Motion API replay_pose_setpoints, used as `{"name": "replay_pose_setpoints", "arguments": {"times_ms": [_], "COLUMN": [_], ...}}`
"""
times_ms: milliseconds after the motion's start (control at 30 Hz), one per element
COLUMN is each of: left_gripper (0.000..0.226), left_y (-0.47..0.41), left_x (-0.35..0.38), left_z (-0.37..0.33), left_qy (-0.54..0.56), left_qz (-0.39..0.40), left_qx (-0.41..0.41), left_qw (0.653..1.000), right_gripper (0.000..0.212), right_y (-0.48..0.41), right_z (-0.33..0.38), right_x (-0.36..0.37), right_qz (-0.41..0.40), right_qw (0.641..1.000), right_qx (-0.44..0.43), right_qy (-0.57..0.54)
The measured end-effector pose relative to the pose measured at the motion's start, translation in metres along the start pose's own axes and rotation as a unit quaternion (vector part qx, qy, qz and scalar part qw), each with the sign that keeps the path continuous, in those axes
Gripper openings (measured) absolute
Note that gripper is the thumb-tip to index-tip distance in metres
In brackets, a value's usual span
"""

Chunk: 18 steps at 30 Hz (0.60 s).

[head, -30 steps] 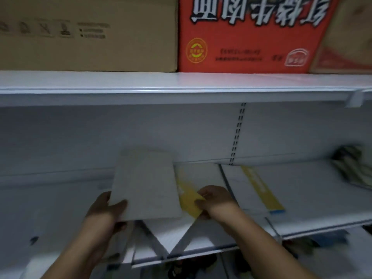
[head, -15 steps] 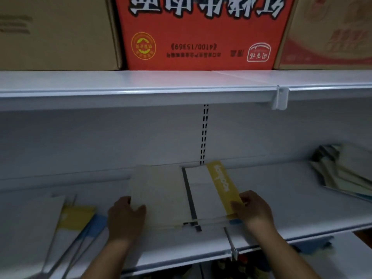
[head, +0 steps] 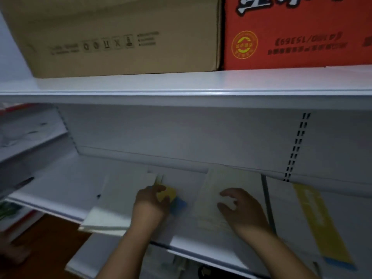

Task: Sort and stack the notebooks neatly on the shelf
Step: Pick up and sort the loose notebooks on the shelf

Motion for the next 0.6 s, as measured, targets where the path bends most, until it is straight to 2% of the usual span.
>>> {"name": "replay_pose_setpoints", "arguments": {"times_ms": [67, 133, 167, 233, 333, 533, 600], "left_gripper": [0.055, 0.054, 0.055, 0.058, 0.062, 0.089, 0.078], "left_y": [-0.005, -0.004, -0.002, 0.002, 0.003, -0.002, -0.003], "left_x": [-0.037, -0.065, -0.075, -0.085, -0.089, -0.094, -0.095], "left_z": [0.03, 0.065, 0.08, 0.102, 0.117, 0.126, 0.125], "left_qy": [-0.092, -0.224, -0.253, -0.251, -0.224, -0.147, -0.122], "left_qz": [-0.026, 0.01, 0.028, 0.04, 0.029, 0.012, 0.013], "left_qx": [-0.02, -0.105, -0.139, -0.164, -0.16, -0.17, -0.177], "left_qw": [0.995, 0.969, 0.957, 0.953, 0.961, 0.974, 0.977], "right_gripper": [0.027, 0.036, 0.043, 0.054, 0.061, 0.091, 0.092], "right_y": [-0.005, -0.01, -0.014, -0.023, -0.031, -0.048, -0.049], "right_z": [0.031, 0.06, 0.07, 0.081, 0.081, 0.073, 0.072], "right_x": [0.046, 0.088, 0.107, 0.14, 0.172, 0.177, 0.177], "right_qz": [0.057, 0.1, 0.113, 0.13, 0.157, 0.194, 0.205], "right_qw": [0.998, 0.994, 0.991, 0.981, 0.953, 0.939, 0.937], "right_qx": [-0.027, -0.048, -0.047, -0.046, -0.038, 0.0, 0.002], "right_qy": [-0.001, 0.024, 0.051, 0.14, 0.256, 0.284, 0.283]}}
Point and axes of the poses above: each hand's wrist, its own y-axis away from the middle knuckle, its own x-axis out of the palm, z = x × y, the point moved 8 cm from there along -y, towards the middle knuckle, and after that the axes turned 8 degrees about x, right-handed, at the moved point
